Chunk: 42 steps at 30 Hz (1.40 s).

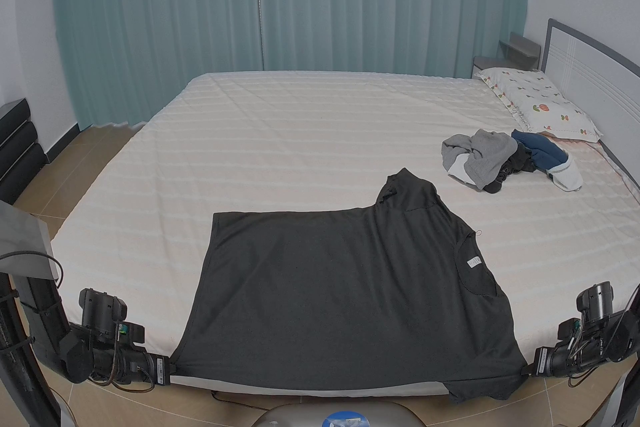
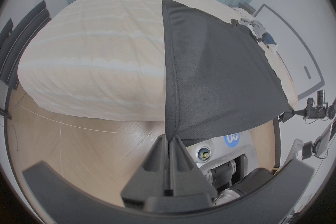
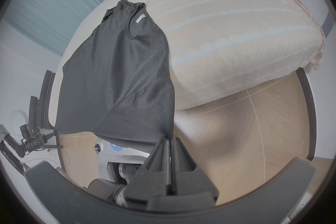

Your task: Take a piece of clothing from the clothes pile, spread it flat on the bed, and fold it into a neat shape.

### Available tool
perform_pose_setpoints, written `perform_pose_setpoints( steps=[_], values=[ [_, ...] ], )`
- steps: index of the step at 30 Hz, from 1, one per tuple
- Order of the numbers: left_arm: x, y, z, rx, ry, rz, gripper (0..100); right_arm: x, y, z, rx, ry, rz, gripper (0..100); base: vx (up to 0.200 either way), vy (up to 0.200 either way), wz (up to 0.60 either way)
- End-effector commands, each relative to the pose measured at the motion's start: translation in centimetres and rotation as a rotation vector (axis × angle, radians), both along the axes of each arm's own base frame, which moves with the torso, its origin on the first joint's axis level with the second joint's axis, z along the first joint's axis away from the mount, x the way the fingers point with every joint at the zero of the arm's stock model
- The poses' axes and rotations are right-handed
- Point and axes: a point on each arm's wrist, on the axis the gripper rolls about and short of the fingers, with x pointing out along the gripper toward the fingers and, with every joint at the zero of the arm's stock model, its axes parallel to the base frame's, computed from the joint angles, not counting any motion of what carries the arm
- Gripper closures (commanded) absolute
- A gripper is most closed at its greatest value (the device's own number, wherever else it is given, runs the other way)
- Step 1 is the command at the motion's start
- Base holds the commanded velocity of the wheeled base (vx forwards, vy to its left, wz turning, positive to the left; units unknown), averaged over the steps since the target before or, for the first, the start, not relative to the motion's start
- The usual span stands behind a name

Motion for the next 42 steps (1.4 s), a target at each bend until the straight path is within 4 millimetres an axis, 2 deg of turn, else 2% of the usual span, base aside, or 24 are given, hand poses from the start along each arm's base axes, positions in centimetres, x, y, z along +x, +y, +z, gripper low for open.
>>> perform_pose_setpoints(
  steps=[1,12,18,26,28,35,42],
  values=[
    [-0.7,-0.4,-0.1,0.018,0.022,-0.022,100,-0.6,0.1,0.6,-0.010,-0.018,0.006,100,0.000,0.000,0.00],
    [-1.9,-0.9,0.1,0.068,0.055,-0.044,100,-1.5,0.1,1.3,-0.024,-0.008,0.006,100,0.000,0.000,0.00],
    [-0.7,-1.0,0.6,0.050,-0.006,-0.033,100,-1.3,0.0,1.7,-0.031,-0.052,0.024,100,0.000,0.000,0.00],
    [1.9,-1.2,2.6,-0.051,-0.130,0.104,100,0.2,-0.1,2.7,-0.015,-0.190,0.031,100,0.000,0.000,0.00],
    [2.8,-1.2,3.5,-0.087,-0.180,0.140,100,1.2,-0.2,3.1,-0.020,-0.237,0.032,100,0.000,0.000,0.00],
    [4.9,-1.4,4.4,-0.166,-0.226,0.218,100,3.6,-0.3,4.8,0.035,-0.345,0.019,100,0.000,0.000,0.00],
    [5.8,-1.6,4.8,-0.214,-0.246,0.233,100,5.1,-0.4,5.2,0.035,-0.377,0.020,100,0.000,0.000,0.00]
  ],
)
